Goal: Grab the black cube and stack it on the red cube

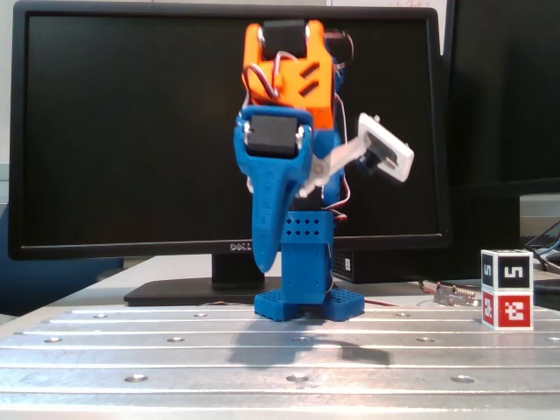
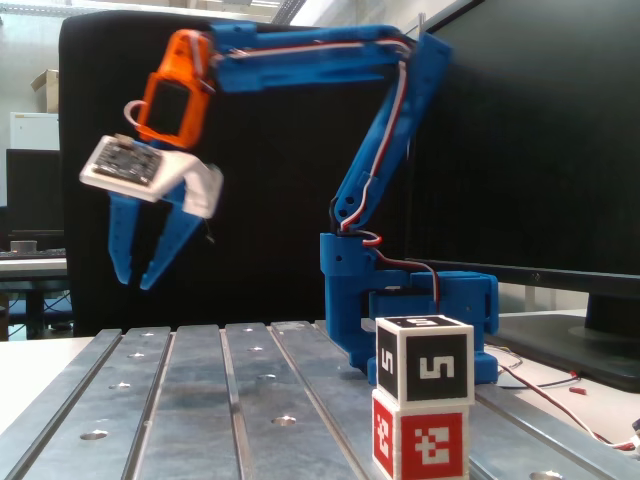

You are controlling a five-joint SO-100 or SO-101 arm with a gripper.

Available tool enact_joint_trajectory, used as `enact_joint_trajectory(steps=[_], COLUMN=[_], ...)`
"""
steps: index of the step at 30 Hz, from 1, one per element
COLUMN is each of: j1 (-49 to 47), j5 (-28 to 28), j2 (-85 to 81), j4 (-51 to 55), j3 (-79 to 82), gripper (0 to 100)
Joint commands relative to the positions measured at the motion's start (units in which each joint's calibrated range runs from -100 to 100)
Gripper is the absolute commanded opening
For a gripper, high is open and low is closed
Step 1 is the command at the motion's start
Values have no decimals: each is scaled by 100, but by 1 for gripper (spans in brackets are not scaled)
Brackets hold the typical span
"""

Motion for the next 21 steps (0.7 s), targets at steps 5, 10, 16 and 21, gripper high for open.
enact_joint_trajectory(steps=[5,10,16,21], j1=[-49,-167,-233,-403], j5=[-28,-34,-34,-34], j2=[-1674,-2476,-3270,-4122], j4=[-828,-1076,-1162,-1110], j3=[1663,2360,2920,3409], gripper=[5,5,5,5])
